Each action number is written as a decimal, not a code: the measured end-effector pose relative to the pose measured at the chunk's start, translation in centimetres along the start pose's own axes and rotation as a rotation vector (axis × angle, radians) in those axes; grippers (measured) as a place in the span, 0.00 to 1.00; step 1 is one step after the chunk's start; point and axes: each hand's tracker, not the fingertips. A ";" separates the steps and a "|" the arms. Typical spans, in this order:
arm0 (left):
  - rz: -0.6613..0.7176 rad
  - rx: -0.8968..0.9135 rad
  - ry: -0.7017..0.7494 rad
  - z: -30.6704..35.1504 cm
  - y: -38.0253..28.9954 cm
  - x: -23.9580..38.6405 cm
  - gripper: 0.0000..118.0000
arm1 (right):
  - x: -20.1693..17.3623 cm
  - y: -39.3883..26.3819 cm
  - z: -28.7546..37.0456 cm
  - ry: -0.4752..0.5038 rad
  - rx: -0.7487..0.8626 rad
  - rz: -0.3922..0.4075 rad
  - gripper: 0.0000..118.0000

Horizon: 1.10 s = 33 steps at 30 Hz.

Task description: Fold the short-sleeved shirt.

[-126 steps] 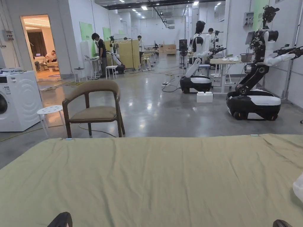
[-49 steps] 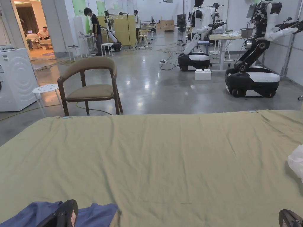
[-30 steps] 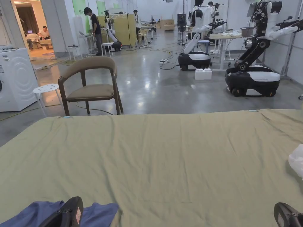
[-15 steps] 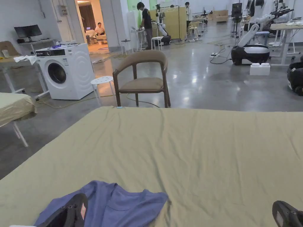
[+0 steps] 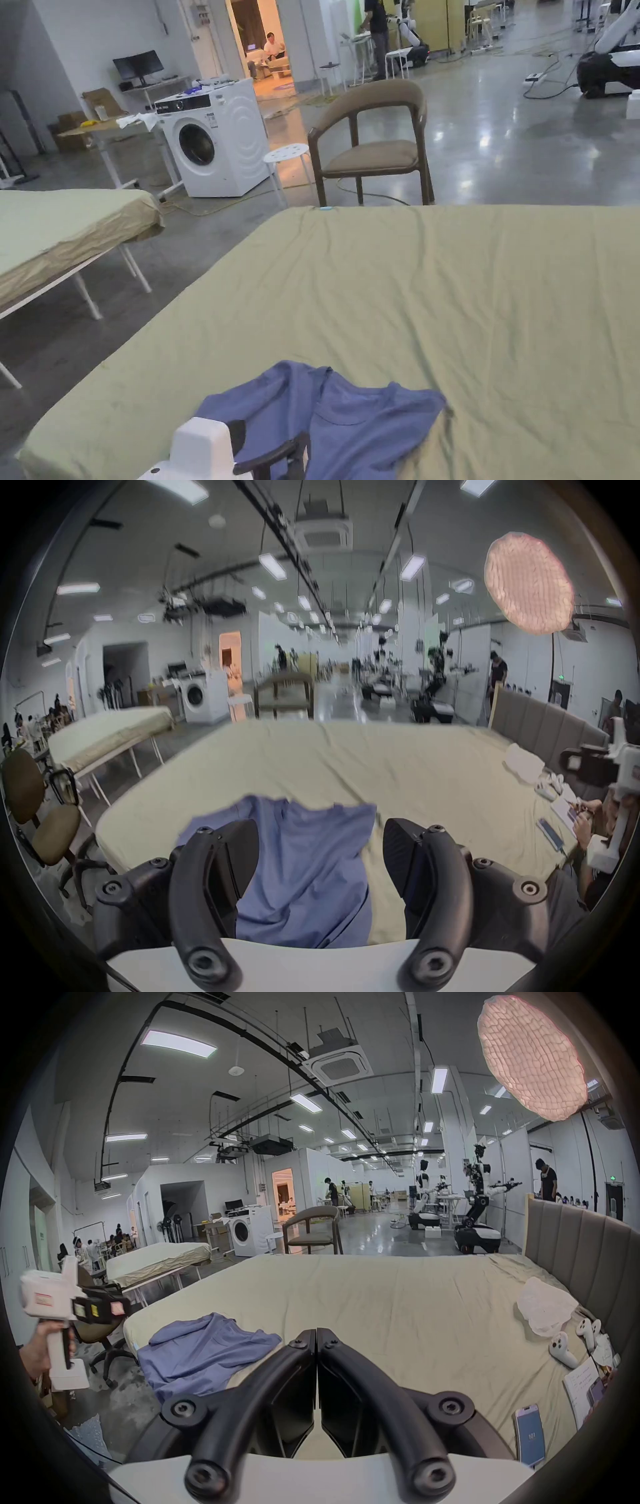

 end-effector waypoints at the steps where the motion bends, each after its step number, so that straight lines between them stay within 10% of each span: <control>1: 0.004 -0.038 -0.016 -2.1 -0.4 -0.7 0.66 | 0.3 -0.2 0.1 -0.008 -0.010 -0.003 0.00; 15: 0.126 -0.488 0.001 -24.1 -7.9 -4.7 0.75 | 4.7 -3.1 0.5 -0.153 -0.156 -0.074 0.00; 25: 0.061 -0.489 0.042 -24.4 -7.4 -3.1 0.00 | 5.8 -4.6 1.9 -0.194 -0.175 -0.122 0.00; 33: 0.315 -0.277 -0.024 -21.7 1.0 -3.1 0.00 | 7.8 -5.0 4.5 -0.245 -0.132 -0.177 0.00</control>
